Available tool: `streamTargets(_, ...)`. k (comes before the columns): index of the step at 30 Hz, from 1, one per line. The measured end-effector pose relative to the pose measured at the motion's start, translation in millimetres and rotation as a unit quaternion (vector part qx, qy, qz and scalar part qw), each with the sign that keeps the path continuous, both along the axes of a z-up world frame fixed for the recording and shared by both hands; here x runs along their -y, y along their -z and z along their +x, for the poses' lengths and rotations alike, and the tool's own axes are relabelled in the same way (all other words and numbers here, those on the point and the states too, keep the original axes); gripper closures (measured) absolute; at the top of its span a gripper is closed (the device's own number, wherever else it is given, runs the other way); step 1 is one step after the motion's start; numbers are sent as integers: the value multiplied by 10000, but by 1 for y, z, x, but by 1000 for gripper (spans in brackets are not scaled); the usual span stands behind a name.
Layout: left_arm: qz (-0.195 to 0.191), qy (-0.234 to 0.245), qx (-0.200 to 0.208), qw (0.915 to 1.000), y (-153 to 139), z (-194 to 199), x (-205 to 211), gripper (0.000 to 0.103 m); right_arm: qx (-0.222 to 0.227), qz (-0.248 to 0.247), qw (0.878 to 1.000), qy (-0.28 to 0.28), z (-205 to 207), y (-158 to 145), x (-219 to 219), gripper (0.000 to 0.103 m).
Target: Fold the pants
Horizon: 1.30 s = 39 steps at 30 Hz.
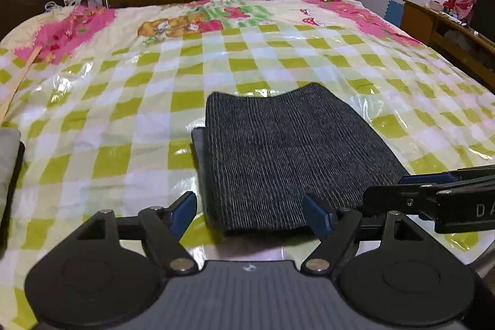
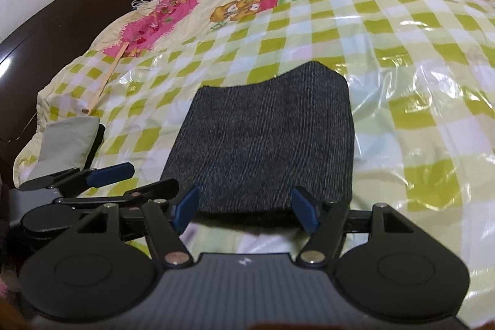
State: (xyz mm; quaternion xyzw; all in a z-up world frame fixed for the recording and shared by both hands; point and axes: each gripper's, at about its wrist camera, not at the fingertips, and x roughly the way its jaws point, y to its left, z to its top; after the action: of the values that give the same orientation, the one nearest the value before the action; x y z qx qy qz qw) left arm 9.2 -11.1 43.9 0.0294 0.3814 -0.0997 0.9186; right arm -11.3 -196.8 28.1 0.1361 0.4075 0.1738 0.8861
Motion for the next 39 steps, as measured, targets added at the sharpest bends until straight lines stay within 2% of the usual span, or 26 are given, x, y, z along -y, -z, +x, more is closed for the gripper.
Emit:
streamTargets(5,32,-31,-66,10000,6,-5,3,10,-83,22,10000,8,-5,4,-1,35)
streamTargets(10,189,-156,-147,9996,11,-6,6,0,-171,35,9998,-1,-9,11,-5,34)
streamTargets(16,-39,-294,-282,9992,17,-5,-2,0,-253,42,9997,4,-13,16,-6,34)
streamTargets(22,254,-351,-268,9987,21,-6,3,0,-308,24,9995,36,-14,19,-6,34)
streamTargets(28,110,-364,-396,9985,26,-5,-1,0,-349,34,9994,65,-15,22,-6,34)
streamTargets(39,114,-309,-420,9986,29,-7,0,0,-398,36,9991,110,-16,27,-6,34)
